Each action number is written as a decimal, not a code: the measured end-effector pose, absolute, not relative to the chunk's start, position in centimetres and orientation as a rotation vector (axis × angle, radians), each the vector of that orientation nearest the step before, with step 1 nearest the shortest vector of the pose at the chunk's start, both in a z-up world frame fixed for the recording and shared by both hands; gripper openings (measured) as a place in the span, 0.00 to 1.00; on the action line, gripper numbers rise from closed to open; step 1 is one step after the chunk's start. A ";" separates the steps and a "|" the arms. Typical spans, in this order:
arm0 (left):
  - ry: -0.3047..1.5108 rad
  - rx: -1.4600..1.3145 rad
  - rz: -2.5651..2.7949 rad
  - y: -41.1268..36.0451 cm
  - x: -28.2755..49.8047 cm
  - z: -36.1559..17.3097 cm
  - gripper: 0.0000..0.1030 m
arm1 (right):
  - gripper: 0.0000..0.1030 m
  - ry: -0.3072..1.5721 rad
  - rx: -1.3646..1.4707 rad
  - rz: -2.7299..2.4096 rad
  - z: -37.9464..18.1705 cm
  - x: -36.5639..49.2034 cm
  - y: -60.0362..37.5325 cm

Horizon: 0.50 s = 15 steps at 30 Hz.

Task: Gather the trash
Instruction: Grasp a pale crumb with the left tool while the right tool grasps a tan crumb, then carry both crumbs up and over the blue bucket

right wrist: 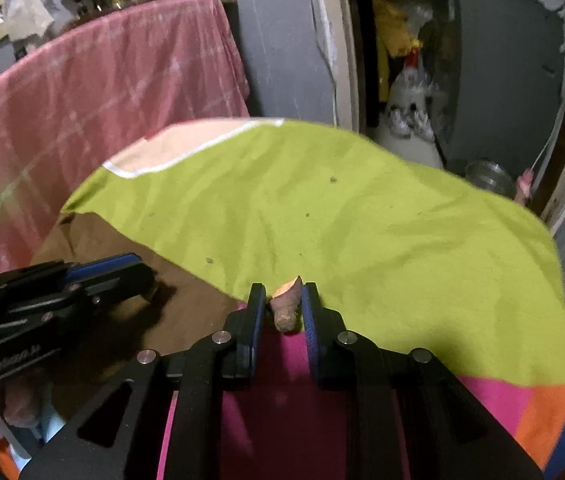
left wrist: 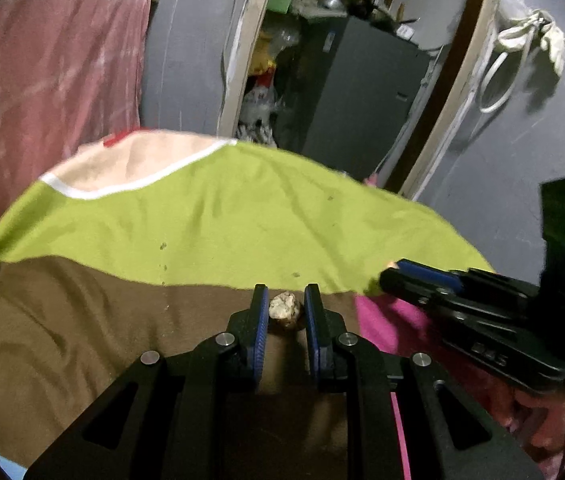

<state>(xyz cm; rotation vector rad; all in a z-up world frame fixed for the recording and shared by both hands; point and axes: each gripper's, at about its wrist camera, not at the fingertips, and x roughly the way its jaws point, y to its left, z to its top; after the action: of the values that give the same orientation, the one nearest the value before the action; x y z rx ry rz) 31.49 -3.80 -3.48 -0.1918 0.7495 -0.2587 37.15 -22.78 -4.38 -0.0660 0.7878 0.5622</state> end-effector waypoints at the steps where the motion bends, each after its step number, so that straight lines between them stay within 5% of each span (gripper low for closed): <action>1: 0.717 -0.191 -0.262 -4.1 30.9 -2.9 0.14 | 0.16 0.754 -0.063 0.558 -3.8 36.4 -23.1; 15: 0.326 -0.175 -0.337 -11.6 24.4 6.5 0.14 | 0.16 0.198 -0.037 0.379 7.9 23.1 -31.7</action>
<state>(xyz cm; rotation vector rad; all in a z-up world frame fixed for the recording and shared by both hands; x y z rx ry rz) 24.43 -11.61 6.53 -0.1746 0.3261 -0.3374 23.11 -31.70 7.95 -0.0372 0.1981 0.3791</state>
